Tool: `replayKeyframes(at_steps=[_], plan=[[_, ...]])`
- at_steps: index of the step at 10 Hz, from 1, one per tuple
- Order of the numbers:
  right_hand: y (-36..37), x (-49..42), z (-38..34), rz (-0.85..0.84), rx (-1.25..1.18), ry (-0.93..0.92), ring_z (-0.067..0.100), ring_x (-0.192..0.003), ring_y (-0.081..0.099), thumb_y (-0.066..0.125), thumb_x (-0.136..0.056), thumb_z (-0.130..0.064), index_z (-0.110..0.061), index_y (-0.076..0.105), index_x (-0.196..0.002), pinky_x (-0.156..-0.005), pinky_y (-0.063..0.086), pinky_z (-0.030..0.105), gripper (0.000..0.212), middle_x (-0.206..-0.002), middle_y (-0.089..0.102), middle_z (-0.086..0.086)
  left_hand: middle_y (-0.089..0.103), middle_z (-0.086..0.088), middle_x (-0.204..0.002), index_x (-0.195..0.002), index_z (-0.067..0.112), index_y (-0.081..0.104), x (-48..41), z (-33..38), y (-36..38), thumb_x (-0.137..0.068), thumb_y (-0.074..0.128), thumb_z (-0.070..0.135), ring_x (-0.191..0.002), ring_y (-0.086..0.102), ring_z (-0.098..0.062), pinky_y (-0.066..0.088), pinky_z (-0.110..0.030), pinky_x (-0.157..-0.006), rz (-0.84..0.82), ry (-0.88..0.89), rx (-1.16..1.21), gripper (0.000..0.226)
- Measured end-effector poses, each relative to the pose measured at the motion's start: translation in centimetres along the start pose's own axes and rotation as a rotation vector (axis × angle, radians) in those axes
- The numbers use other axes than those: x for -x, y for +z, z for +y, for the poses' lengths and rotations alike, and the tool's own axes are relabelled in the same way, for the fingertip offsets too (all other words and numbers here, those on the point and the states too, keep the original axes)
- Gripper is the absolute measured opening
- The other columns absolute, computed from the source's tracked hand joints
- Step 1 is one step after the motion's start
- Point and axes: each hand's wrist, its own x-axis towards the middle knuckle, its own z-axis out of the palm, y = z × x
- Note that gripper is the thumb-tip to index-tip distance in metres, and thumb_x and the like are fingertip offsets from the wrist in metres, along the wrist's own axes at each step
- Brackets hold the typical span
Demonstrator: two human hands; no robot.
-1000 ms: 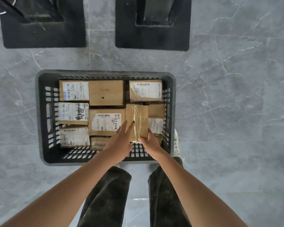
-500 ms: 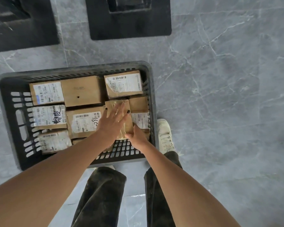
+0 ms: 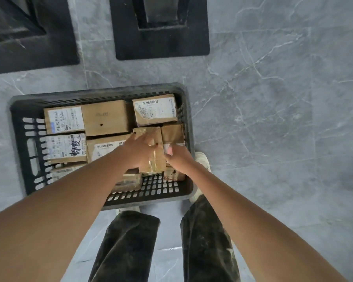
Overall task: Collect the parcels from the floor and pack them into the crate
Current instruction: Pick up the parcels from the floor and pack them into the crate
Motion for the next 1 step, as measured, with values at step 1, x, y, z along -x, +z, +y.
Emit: replayKeyframes(at_steps=[1], plan=[[-3.98, 4.81, -0.85, 0.103, -0.082, -0.107, 0.023, -0.102, 0.062, 0.045, -0.099, -0.020, -0.002, 0.054, -0.116, -0.078, 0.053, 0.031, 0.026, -0.112, 0.062, 0.011, 0.057, -0.006, -0.125, -0.126, 0.019, 0.053, 4.22, -0.17, -3.70, -0.094, 0.044, 0.015, -0.111, 0.056, -0.020, 0.048, -0.037, -0.093, 0.180, 0.021, 0.212, 0.034]])
